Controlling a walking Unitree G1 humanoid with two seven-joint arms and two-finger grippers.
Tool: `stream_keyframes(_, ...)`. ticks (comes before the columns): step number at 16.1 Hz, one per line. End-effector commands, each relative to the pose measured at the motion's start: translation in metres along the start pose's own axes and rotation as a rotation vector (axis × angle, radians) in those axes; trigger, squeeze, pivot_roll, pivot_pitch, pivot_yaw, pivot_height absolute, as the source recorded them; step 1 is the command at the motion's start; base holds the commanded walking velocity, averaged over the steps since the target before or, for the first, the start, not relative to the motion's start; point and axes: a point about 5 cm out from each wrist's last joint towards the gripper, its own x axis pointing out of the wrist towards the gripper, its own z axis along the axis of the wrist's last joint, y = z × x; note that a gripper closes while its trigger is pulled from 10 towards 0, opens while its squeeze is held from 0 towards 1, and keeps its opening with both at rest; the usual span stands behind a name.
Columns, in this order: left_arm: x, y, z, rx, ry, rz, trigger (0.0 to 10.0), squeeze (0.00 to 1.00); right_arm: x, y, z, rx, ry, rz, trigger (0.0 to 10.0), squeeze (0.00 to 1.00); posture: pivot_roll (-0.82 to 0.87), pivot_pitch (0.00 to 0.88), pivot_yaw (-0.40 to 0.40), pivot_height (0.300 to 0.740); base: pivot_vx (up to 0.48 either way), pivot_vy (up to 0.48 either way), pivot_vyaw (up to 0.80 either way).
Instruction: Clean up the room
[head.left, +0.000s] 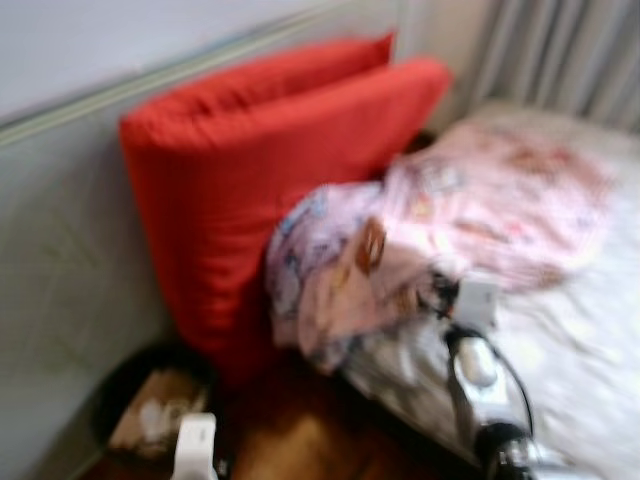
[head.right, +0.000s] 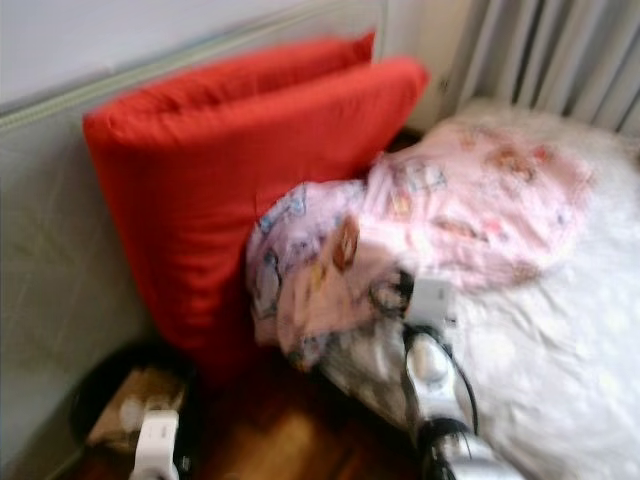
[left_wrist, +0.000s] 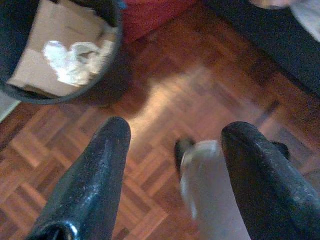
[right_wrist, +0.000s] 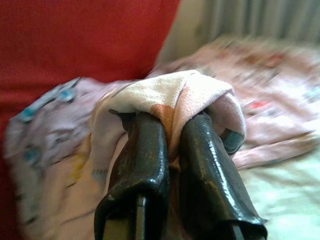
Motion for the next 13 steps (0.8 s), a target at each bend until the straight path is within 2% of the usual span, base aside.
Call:
stream_keyframes(1, -0.001, 0.006, -0.001, 0.010, 0.009, 0.013, 10.0, 0.00, 0.002, 0.010, 0.006, -0.019, -0.036, 0.030, 10.0, 0.00, -0.07, 0.034, -0.004, 0.740, -0.296, 0.000, 0.00)
stream_keyframes(4, 0.000, 0.006, -0.001, 0.012, 0.007, 0.012, 10.0, 0.00, 0.005, 0.018, 0.016, -0.093, -0.106, 0.056, 10.0, 0.00, -0.07, 0.036, -0.004, 0.740, -0.296, 0.000, 0.00)
stream_keyframes(7, -0.001, 0.006, -0.001, 0.017, 0.010, 0.010, 10.0, 0.00, 0.008, 0.022, 0.027, -0.117, -0.169, 0.075, 10.0, 0.00, -0.07, 0.038, -0.005, 0.740, -0.296, 0.000, 0.00)
stream_keyframes(10, -0.001, 0.005, -0.004, 0.031, 0.023, 0.001, 10.0, 0.00, 0.012, 0.026, 0.041, -0.148, -0.245, 0.092, 10.0, 0.00, -0.07, 0.042, -0.005, 0.740, 0.000, 0.000, 0.00)
stream_keyframes(13, -0.001, 0.004, -0.005, 0.046, 0.029, -0.011, 10.0, 0.00, 0.012, 0.024, 0.041, -0.180, -0.246, 0.072, 10.0, 0.00, -0.07, 0.043, -0.005, 0.740, 0.000, 0.000, 0.00)
